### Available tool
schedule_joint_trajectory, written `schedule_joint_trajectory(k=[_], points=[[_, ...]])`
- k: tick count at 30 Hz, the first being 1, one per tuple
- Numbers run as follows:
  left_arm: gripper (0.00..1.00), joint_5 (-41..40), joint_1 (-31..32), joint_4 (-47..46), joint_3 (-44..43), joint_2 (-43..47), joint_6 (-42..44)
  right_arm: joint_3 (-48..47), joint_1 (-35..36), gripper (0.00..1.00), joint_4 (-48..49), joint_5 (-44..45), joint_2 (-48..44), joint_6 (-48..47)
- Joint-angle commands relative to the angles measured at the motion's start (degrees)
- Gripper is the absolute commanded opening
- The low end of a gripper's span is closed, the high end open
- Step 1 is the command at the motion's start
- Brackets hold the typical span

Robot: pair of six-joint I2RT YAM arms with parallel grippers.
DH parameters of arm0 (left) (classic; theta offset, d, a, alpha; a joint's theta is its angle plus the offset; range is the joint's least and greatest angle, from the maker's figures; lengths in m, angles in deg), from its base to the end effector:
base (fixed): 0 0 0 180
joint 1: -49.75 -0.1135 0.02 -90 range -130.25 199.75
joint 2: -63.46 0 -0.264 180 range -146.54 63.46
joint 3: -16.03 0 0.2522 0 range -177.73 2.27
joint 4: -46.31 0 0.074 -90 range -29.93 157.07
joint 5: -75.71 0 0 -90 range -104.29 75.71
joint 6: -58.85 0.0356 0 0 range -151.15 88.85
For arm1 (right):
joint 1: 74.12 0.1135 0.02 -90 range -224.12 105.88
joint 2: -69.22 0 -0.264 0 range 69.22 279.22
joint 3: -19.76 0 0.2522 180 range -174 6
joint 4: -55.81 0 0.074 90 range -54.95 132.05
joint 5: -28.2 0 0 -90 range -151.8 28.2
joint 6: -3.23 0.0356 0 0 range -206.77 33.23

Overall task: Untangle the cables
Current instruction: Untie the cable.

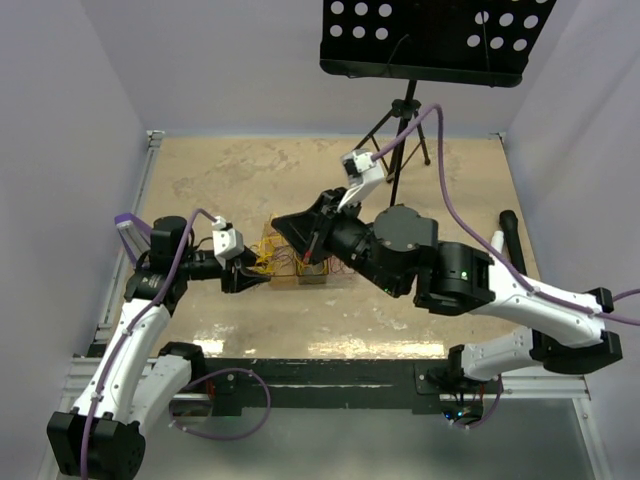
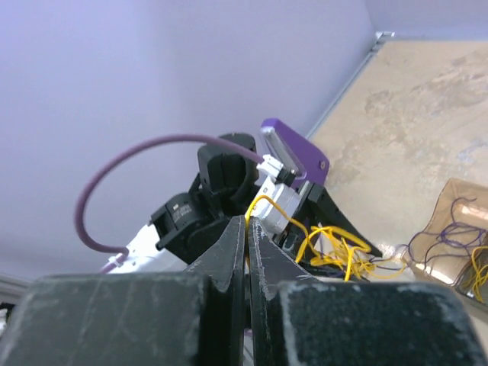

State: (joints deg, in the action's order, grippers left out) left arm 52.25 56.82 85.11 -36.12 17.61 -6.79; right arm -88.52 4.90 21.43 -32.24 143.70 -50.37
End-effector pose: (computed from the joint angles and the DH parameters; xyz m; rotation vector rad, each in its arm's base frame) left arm 0.1559 -0.0522 0.2832 1.1090 1.5541 -1.0171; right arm 0.0675 0.2557 0.5071 -0.1981 1.6937 1.1481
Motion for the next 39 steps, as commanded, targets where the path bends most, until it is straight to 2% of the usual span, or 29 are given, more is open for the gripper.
schedule_joint_trajectory(k=[1, 7, 11, 15, 21, 31, 34, 39], points=[[0.4, -0.6, -0.5, -1.9, 0.0, -0.4, -0.4, -6.3, 0.2, 0.0, -0.6, 5.9, -4.7, -3.1], [0.22, -3.3, -0.5, -1.5, -1.3, -1.3, 0.1, -11.6, 0.1, 0.0, -2.5, 10.9, -8.2, -5.6], [0.19, -6.0, -0.4, 1.1, -2.8, -1.2, 4.1, -12.9, 0.2, 0.0, -3.6, 15.1, -11.3, -6.5], [0.17, -7.7, -0.4, 1.9, -2.9, -0.8, 4.6, -15.2, 0.2, 0.0, -5.6, 19.6, -13.0, -7.5], [0.08, -17.4, 0.1, 7.5, -4.5, -1.2, 14.5, -23.6, 0.2, 0.0, -5.4, 24.7, -14.5, -11.6], [0.04, -32.9, 0.1, 12.1, 3.5, 1.5, 29.2, -26.1, 0.1, 0.0, -1.4, 35.6, -17.1, -17.7], [0.04, -37.5, 0.1, 12.3, 6.5, 2.2, 32.6, -24.9, 0.1, 0.0, 3.0, 36.6, -18.8, -20.8], [0.02, -42.4, 0.1, 11.1, 12.7, 5.0, 37.7, -28.4, 0.2, 0.0, 3.6, 39.7, -17.4, -24.4]])
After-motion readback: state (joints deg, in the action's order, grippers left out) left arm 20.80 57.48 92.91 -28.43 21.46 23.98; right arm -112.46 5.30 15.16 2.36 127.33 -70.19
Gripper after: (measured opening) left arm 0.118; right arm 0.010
